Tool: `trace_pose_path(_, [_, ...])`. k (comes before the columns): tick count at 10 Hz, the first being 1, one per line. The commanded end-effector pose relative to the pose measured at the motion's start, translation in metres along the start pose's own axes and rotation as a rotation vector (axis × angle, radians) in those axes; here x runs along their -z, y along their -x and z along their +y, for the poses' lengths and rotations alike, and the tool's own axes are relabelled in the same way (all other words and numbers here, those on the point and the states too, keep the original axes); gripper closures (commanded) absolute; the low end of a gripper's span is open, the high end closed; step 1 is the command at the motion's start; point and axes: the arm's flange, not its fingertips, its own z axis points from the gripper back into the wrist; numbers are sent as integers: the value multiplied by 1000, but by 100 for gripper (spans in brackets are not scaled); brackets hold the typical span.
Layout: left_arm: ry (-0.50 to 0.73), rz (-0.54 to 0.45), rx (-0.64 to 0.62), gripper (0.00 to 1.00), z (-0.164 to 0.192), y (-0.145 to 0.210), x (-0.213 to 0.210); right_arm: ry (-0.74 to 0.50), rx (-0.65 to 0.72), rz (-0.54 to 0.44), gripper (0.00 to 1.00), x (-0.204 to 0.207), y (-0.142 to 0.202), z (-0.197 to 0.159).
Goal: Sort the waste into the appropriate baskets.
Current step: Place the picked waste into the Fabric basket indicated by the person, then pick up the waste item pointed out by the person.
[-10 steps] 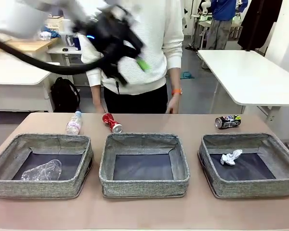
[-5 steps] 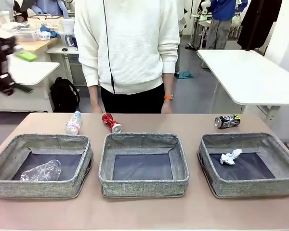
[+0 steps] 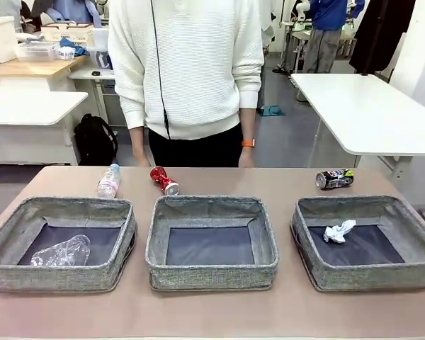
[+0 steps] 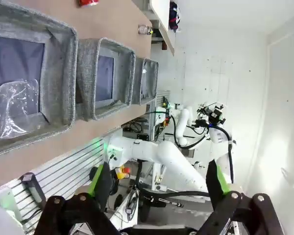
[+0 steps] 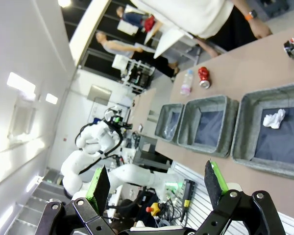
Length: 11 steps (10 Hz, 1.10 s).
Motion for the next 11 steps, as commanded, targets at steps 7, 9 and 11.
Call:
trace_pose_path(7, [-27, 50, 33, 0, -23, -24, 8, -13, -11, -5, 0, 1, 2, 2])
trace_pose_path(9, [-27, 50, 33, 0, -23, -24, 8, -13, -11, -5, 0, 1, 2, 2])
trace_pose_path(11, [-27, 50, 33, 0, -23, -24, 8, -13, -11, -5, 0, 1, 2, 2])
